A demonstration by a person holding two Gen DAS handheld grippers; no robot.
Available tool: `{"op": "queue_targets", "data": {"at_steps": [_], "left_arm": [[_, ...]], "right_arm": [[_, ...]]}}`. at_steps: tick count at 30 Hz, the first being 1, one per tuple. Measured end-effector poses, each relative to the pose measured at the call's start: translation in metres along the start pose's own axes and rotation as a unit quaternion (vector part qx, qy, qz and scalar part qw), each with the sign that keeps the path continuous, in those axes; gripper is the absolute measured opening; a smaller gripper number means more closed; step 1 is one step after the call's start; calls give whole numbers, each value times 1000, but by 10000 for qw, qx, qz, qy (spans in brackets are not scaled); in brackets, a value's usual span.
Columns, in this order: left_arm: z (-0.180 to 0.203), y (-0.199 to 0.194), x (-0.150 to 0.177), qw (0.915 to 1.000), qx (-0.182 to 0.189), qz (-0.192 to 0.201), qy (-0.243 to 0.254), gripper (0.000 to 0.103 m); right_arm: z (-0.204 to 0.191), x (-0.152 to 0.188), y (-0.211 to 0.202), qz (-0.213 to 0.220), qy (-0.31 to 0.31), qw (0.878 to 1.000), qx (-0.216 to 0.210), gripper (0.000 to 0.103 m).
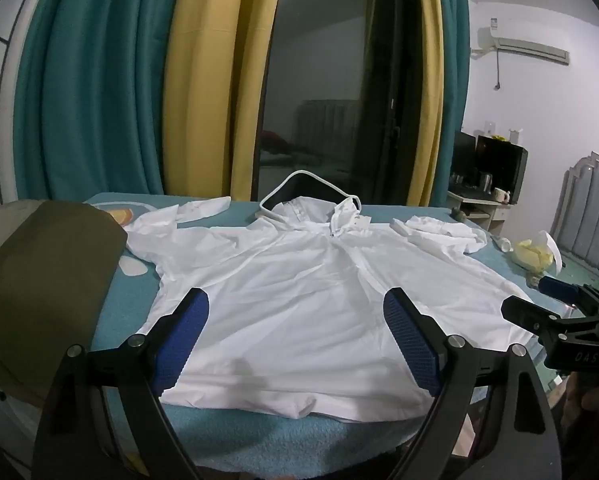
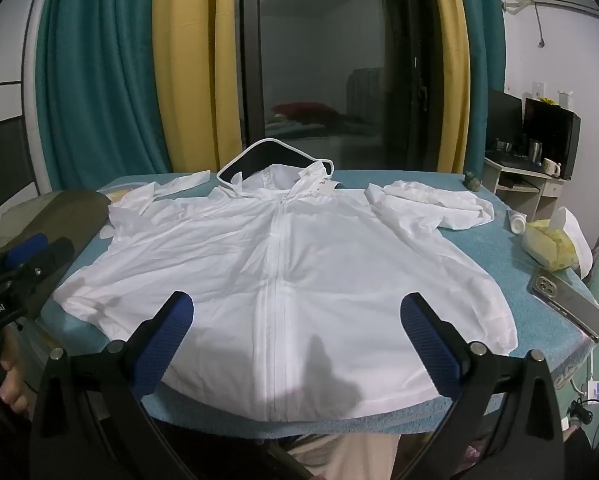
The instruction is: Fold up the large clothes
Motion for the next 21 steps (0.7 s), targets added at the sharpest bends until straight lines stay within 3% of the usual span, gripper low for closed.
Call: {"op": "queue_targets", "data": {"at_steps": [21], "left_arm": [[-9, -1, -2, 9999, 32, -74, 70, 91]], "right_arm": [[-3, 1, -1, -11, 2, 10000, -3, 102]]}}
Point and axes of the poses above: each gripper's, at about its wrist camera, not at the fingertips, and y roughly the way its jaws point, z to its right, x to its underside, the point moved 2 cm from there along y, roughly the way its jaws point
